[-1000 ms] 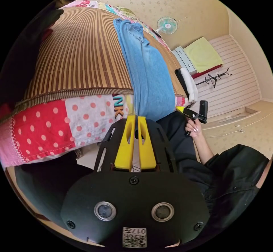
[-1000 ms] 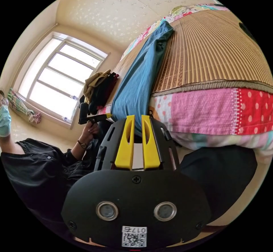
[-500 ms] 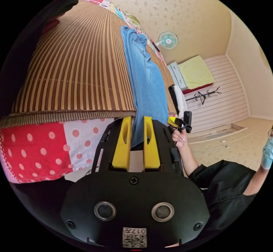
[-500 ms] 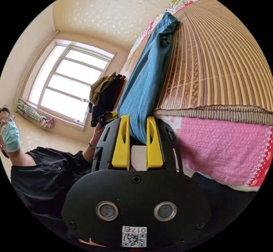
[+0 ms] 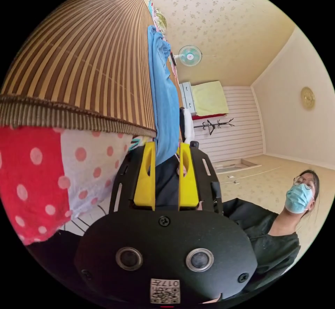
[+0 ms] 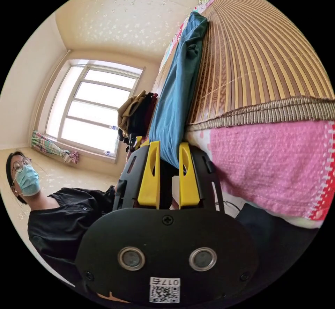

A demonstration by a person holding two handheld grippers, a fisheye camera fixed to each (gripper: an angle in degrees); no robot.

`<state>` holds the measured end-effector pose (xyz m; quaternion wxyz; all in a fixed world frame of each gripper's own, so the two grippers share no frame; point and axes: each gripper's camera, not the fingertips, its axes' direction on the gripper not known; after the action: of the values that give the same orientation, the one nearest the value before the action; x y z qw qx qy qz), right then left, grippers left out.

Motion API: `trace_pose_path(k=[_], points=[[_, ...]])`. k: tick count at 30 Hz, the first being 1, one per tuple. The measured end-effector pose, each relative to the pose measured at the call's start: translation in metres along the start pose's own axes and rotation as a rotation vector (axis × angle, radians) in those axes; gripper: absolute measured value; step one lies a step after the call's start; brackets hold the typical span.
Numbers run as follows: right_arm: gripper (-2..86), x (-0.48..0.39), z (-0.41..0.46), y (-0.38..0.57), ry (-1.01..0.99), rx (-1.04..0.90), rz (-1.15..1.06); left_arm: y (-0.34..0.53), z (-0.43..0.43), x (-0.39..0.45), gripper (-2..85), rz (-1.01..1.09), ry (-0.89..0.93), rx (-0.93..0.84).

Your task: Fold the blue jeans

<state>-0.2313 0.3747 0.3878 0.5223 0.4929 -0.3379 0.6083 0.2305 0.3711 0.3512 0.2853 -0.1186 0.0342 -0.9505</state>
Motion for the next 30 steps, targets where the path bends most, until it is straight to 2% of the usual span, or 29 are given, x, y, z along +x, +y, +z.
trace_pose_path(k=[1, 4, 6, 8, 10, 11, 13, 19, 23, 26, 30], points=[[6.2, -0.001, 0.000, -0.001, -0.021, 0.003, 0.013, 0.002, 0.006, 0.003, 5.6, 0.005, -0.066, -0.024], [4.2, -0.024, -0.002, 0.002, 0.085, -0.019, -0.010, 0.016, 0.008, 0.027, 1.8, 0.064, -0.160, -0.060], [3.4, -0.047, -0.011, 0.008, 0.073, -0.017, -0.062, 0.033, 0.002, 0.057, 0.8, 0.156, -0.156, -0.056], [2.6, -0.088, -0.037, 0.019, -0.028, 0.052, -0.161, 0.051, -0.009, 0.091, 0.4, 0.257, -0.086, -0.032], [2.3, -0.128, -0.065, 0.025, -0.109, 0.133, -0.262, 0.073, -0.029, 0.153, 0.1, 0.422, 0.037, 0.025], [2.2, -0.161, -0.083, 0.028, -0.158, 0.176, -0.353, 0.077, -0.033, 0.171, 0.0, 0.468, 0.061, 0.033], [2.0, -0.218, -0.105, 0.027, -0.188, 0.205, -0.497, 0.095, -0.045, 0.258, 0.0, 0.668, 0.095, 0.062], [2.0, -0.416, -0.167, 0.035, -0.112, 0.301, -0.916, 0.138, -0.084, 0.456, -0.2, 1.078, 0.165, 0.202], [1.9, -0.513, -0.188, 0.027, -0.040, 0.335, -1.043, 0.136, -0.096, 0.530, -0.2, 1.143, 0.178, 0.300], [1.8, -0.545, -0.189, -0.008, 0.059, 0.341, -0.971, 0.099, -0.090, 0.559, -0.2, 1.064, 0.056, 0.343], [1.6, -0.532, -0.168, -0.085, 0.218, 0.260, -0.834, -0.006, -0.059, 0.537, -0.1, 0.830, -0.219, 0.311]])
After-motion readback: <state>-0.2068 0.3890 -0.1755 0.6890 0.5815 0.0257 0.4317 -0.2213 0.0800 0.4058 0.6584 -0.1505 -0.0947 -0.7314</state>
